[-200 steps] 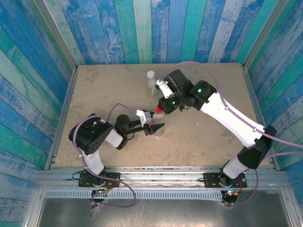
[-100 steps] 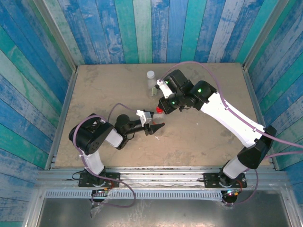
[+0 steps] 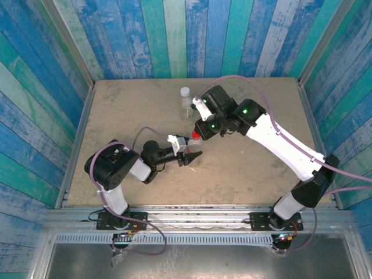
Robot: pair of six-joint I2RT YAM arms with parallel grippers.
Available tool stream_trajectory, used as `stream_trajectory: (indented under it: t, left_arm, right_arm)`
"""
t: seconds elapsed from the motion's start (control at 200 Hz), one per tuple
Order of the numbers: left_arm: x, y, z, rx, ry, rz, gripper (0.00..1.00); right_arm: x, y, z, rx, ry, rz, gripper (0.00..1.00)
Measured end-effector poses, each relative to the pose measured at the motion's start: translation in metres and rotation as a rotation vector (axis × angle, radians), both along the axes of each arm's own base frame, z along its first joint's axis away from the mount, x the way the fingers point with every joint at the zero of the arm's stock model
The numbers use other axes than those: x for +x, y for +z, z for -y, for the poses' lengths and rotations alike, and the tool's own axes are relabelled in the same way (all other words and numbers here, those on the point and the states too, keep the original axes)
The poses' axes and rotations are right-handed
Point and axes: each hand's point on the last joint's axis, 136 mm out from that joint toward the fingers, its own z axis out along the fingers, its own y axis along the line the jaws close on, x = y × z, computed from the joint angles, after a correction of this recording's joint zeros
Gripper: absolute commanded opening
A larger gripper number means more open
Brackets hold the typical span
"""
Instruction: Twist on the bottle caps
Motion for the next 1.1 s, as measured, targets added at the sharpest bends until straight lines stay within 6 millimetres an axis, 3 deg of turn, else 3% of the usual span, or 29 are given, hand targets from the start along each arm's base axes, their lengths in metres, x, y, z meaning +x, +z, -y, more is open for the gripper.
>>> stream_trajectory:
  t: [0.756, 1.097]
  left_arm:
    - [0.0005, 0.0000, 0.0009, 0.002, -0.002, -0.001, 0.62]
    - [-0.0005, 0.0003, 0.0015, 0.001, -0.006, 0.000, 0.62]
  right_arm:
    - [-0.0005, -0.0009, 0.0032, 0.066, -0.009, -0.044, 0.23]
    - [-0.0063, -0.0014, 0.0062, 0.154, -0.011, -0.085, 0.17]
